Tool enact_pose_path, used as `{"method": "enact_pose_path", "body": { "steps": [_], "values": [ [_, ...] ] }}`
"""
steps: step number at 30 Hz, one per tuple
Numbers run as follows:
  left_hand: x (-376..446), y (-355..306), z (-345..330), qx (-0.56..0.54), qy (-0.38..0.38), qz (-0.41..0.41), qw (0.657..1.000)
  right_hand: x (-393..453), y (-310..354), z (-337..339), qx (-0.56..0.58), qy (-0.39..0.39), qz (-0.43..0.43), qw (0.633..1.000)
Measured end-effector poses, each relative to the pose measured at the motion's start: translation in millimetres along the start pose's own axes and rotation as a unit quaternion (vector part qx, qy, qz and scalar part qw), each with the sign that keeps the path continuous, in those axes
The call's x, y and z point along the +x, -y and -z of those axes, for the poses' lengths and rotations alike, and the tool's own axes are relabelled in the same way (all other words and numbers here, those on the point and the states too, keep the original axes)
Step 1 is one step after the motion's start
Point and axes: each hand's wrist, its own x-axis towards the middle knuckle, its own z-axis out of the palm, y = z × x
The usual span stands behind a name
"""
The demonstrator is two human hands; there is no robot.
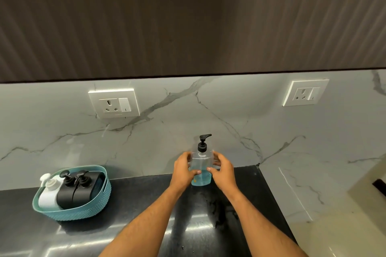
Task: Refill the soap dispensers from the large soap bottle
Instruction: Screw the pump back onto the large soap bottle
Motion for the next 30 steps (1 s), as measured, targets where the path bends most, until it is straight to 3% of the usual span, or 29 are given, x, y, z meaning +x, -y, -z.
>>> {"method": "enact_pose_path", "body": {
  "steps": [30],
  "values": [
    [-3.8, -2.7, -8.6, -0.024, -0.021, 0.002, 0.999, 0.0, -0.9, -1.6, -0.002, 0.001, -0.015, 1.000]
  ]
}}
